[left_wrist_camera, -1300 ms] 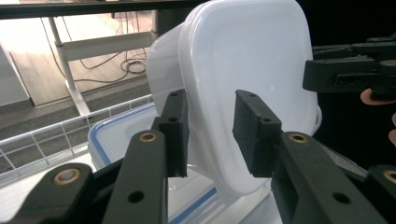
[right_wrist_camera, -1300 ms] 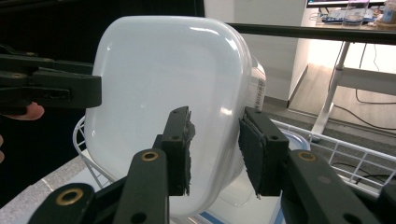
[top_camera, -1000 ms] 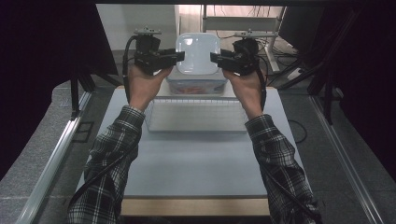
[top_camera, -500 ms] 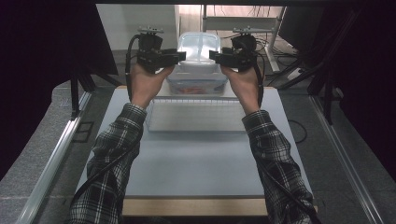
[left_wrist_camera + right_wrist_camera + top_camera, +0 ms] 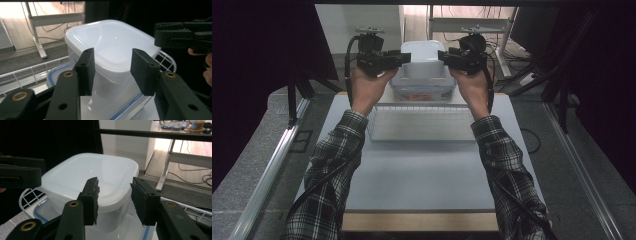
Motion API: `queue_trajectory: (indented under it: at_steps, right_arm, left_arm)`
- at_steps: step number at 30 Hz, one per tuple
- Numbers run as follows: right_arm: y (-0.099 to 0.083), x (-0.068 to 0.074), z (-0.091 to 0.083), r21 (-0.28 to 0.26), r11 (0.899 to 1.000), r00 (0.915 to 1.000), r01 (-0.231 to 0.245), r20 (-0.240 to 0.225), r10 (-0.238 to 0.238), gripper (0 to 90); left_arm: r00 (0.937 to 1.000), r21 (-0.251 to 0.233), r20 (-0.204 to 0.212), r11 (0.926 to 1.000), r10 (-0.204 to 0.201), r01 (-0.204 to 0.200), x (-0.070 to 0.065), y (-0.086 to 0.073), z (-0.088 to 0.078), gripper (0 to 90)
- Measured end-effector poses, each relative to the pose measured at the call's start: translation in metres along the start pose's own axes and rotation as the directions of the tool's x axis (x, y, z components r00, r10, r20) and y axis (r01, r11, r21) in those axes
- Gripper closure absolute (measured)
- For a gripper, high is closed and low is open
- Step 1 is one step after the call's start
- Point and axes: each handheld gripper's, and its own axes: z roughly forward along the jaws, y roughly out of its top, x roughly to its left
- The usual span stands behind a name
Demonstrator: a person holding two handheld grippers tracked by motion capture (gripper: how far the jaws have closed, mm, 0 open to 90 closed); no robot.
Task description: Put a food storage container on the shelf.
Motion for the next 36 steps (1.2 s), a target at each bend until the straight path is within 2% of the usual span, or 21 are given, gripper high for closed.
queue_trajectory:
  at_steps: [2,5,8,10,13,17,19,21,22,24,27,30,33,34,36]
  right_arm:
    - [0.002,-0.001,-0.003,-0.004,1.000,1.0000,0.006,0.003,-0.006,60.6]
    - [0.003,-0.004,-0.010,-0.019,1.000,0.9998,0.015,0.014,-0.015,67.5]
    - [0.001,-0.011,-0.014,-0.027,0.999,0.9990,0.017,0.043,-0.016,79.4]
    - [-0.003,-0.018,-0.011,-0.013,1.000,0.9980,0.009,0.063,-0.008,84.2]
    - [-0.013,-0.026,0.001,0.014,1.000,0.9983,-0.004,0.058,0.003,87.4]
    - [-0.022,-0.027,0.019,0.029,0.999,0.9986,0.024,0.046,-0.026,87.6]
    - [-0.023,-0.027,0.026,0.034,0.999,0.9993,0.019,0.030,-0.020,87.6]
    - [-0.024,-0.026,0.029,0.041,0.999,0.9997,0.015,0.017,-0.016,89.0]
    - [-0.025,-0.025,0.029,0.043,0.999,0.9993,0.024,0.027,-0.025,89.1]
    - [-0.026,-0.025,0.027,0.047,0.999,0.9997,0.013,0.018,-0.014,89.2]
    - [-0.027,-0.020,0.020,0.043,0.999,0.9998,0.019,0.000,-0.019,89.2]
    - [-0.030,-0.014,0.014,0.038,0.998,0.9989,0.047,0.006,-0.047,89.2]
    - [-0.031,-0.014,0.014,0.043,0.998,0.9993,0.034,0.014,-0.034,88.7]
    - [-0.032,-0.014,0.014,0.040,0.999,0.9994,0.030,0.017,-0.031,87.5]
    - [-0.033,-0.016,0.013,0.040,0.999,0.9994,0.030,0.016,-0.031,82.1]
  left_arm:
    - [1.0000,-0.011,-0.004,0.9999,0.009,-0.009,0.001,0.001,-0.003,57.1]
    - [0.9996,-0.046,-0.030,0.9989,-0.001,0.000,0.004,0.000,-0.010,61.3]
    - [0.9954,-0.044,-0.096,0.9990,0.010,-0.014,0.010,-0.004,-0.011,70.9]
    - [0.9929,-0.022,-0.119,0.9998,0.001,-0.004,0.015,-0.008,-0.005,76.3]
    - [0.9908,0.003,-0.135,1.0000,-0.004,0.004,0.020,-0.015,0.009,80.3]
    - [0.9841,0.015,-0.177,0.9998,-0.011,0.014,0.024,-0.020,0.027,81.4]
    - [0.9858,0.011,-0.166,0.9995,-0.026,0.028,0.025,-0.022,0.033,81.5]
    - [0.9853,0.019,-0.170,0.9997,-0.009,0.013,0.023,-0.023,0.036,83.0]
    - [0.9853,0.028,-0.171,0.9996,0.000,0.005,0.024,-0.023,0.036,83.5]
    - [0.9881,0.017,-0.153,0.9998,-0.011,0.014,0.024,-0.024,0.033,84.0]
    - [0.9884,0.021,-0.151,0.9997,-0.006,0.009,0.022,-0.025,0.029,84.7]
    - [0.9890,0.023,-0.148,0.9997,-0.002,0.005,0.021,-0.028,0.025,85.0]
    - [0.9890,0.027,-0.148,0.9996,0.003,0.001,0.019,-0.028,0.024,83.6]
    - [0.9885,0.023,-0.151,0.9997,0.008,-0.005,0.018,-0.027,0.023,82.8]
    - [0.9912,0.014,-0.132,0.9999,0.011,-0.009,0.019,-0.028,0.016,79.9]
